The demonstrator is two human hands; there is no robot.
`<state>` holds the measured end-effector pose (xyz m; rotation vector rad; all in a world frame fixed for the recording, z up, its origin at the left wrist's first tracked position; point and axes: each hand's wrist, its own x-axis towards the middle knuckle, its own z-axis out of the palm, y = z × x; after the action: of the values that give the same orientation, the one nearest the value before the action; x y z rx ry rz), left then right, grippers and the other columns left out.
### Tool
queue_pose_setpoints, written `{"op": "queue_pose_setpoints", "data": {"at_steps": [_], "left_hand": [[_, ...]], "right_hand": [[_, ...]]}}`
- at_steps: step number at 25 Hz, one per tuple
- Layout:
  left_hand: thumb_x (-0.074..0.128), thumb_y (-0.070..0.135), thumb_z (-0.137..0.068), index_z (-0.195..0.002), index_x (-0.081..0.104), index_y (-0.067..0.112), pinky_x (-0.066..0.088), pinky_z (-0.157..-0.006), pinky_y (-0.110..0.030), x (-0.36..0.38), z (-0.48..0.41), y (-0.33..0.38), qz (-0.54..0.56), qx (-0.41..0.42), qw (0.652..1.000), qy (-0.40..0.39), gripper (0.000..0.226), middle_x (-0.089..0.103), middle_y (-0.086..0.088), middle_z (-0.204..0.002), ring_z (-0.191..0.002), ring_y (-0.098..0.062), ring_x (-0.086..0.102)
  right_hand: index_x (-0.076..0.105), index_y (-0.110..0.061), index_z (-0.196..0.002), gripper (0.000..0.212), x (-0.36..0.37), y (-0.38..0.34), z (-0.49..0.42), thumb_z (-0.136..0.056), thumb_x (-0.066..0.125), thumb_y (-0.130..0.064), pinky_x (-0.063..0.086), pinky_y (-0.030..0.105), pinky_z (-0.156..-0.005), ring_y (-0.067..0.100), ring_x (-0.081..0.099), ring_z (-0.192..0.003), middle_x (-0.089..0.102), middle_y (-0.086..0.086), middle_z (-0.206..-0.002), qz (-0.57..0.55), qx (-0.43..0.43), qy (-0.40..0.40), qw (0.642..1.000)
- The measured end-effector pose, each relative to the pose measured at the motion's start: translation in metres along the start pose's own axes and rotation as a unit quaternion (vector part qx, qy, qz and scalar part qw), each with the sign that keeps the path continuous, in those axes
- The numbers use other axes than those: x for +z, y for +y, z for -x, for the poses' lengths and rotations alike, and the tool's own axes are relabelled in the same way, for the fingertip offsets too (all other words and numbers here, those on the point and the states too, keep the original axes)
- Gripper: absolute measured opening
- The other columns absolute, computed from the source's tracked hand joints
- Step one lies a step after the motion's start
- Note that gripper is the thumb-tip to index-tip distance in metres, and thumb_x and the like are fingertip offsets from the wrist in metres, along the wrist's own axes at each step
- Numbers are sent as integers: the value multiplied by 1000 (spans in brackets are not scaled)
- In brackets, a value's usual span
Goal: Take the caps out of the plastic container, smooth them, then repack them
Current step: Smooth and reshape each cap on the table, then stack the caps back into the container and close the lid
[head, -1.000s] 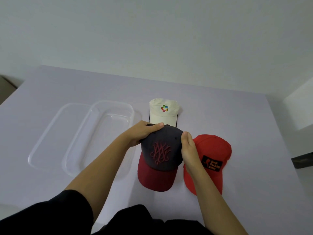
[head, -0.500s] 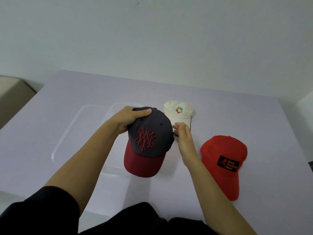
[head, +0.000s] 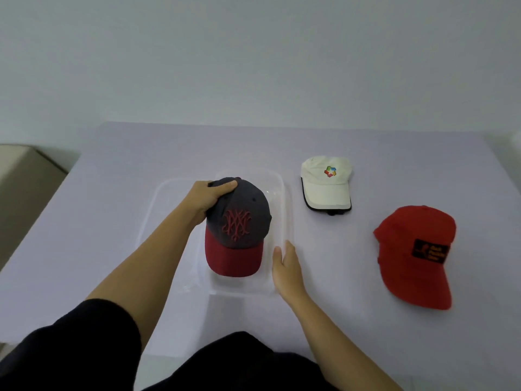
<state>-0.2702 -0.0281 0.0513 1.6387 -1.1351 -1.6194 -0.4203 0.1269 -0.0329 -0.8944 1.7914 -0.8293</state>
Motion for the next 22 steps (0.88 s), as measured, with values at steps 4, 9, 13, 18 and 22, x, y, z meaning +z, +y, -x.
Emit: {"op": "queue_pose_setpoints", "data": {"at_steps": [4,9,13,18,22], "left_hand": [[76,25,-77,-94,69,6,56,-74,-32,14,-26,-35,19,-25,999,-23,27,72,-11,-94,-85,-24,70],[77,29,-76,-99,68,7,56,-76,-34,15,-42,-76,2,-76,996,-45,33,72,-12,-98,-88,-25,69],[72,39,-78,-108,64,13,53,-89,-38,9,-44,-84,-65,-56,995,-50,40,67,-10,-115,-98,-23,65],[52,47,-90,-147,23,24,36,-107,-46,16,-40,-81,-321,115,940,7,69,35,-13,-144,-129,-32,40],[36,62,-89,-144,29,34,27,-109,-58,26,-28,-81,-472,153,866,-62,61,18,-1,-156,-142,-28,18]], "right_hand": [[17,-12,-148,49,13,2,-8,-101,30,-19,27,31,-109,25,33,-138,32,9,-151,21,11,51,998],[24,-16,-145,46,20,-1,-8,-100,30,-14,41,36,-96,32,53,-117,56,14,-130,84,16,104,991],[28,-16,-143,44,24,1,-9,-99,30,-14,44,36,-90,33,57,-110,60,15,-122,106,14,124,986],[30,-16,-142,42,27,1,-7,-100,30,-15,45,35,-88,32,58,-109,61,13,-119,104,6,131,986],[31,-16,-142,42,28,2,-9,-100,29,-15,45,35,-86,31,59,-106,62,14,-118,107,7,131,985]]}}
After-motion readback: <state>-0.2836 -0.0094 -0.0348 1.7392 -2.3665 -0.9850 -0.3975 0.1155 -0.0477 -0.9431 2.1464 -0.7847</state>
